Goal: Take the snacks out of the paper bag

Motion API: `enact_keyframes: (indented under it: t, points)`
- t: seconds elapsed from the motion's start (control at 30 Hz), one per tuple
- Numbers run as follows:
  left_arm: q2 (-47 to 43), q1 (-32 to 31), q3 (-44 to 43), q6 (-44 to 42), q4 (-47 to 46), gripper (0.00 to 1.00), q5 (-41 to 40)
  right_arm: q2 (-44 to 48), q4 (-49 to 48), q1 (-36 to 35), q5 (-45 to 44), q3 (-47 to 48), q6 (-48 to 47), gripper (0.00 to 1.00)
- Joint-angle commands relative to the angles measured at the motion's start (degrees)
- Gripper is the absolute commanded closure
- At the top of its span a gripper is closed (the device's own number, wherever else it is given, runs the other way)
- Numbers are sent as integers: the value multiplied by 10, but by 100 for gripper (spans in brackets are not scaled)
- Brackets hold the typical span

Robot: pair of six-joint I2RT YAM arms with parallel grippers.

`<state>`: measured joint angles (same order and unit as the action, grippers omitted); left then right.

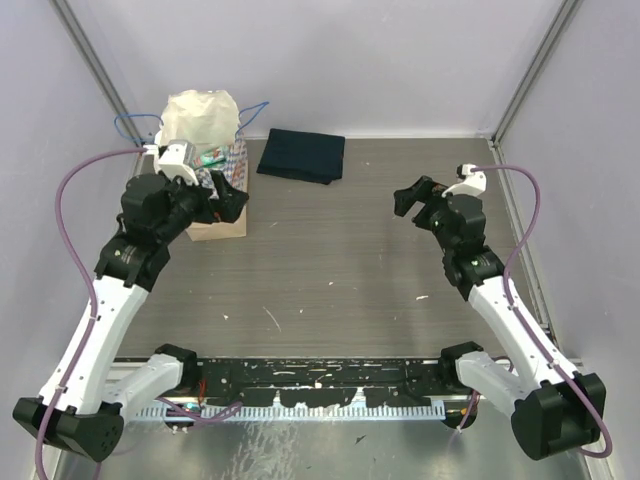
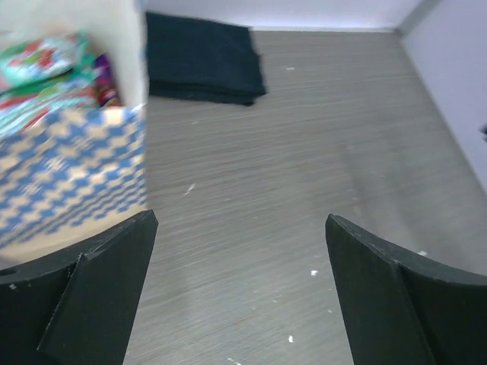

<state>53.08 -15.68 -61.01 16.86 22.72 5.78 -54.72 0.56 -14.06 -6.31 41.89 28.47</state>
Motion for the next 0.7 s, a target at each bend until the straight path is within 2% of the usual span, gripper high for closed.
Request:
enact_keyframes:
  t: [0.0, 0.07, 0.2, 0.27, 0.33, 0.47, 0.67]
  points:
    - [18, -9, -91, -50, 51, 4, 177, 23, 2, 4, 5, 47, 15, 3]
    - [21, -13, -117, -89, 79, 3, 239, 29, 3, 4, 3, 53, 17, 2]
    - [29, -17, -153, -111, 86, 3, 276, 32, -2, 4, 23, 62, 9, 1]
    - [37, -19, -172, -92, 78, 2, 236, 28, 6, 4, 28, 72, 2, 1]
    - [65, -21, -201, -72, 75, 2, 151, 23, 22, 4, 30, 85, 0, 1]
    - [169, -22, -309, -47, 123, 2, 20, 17, 31, 5, 37, 99, 1, 1]
    - [315, -22, -436, -59, 122, 1, -107, 19, 43, 5, 48, 110, 3, 1]
